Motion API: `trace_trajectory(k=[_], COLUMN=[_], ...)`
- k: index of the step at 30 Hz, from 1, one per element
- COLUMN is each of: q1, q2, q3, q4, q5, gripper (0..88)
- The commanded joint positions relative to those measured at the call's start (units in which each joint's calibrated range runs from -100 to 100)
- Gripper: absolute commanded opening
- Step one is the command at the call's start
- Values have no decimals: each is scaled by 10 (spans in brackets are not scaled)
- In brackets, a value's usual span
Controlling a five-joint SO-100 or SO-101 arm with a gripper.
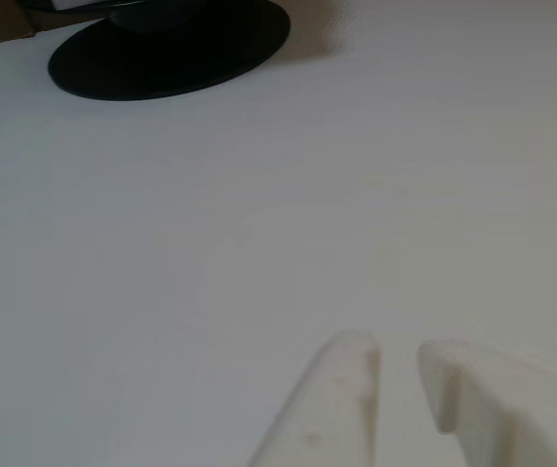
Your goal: Pick up green cube and drop it in the blue box
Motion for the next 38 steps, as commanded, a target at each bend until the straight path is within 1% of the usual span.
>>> trace_trajectory(k=[1,5,16,38], q1=[-57,-88,-123,-123], q2=[-12,-12,-12,-12], q3=[1,1,1,1], q4=[-13,-13,-13,-13], q5=[1,1,1,-1], gripper=[5,5,5,5])
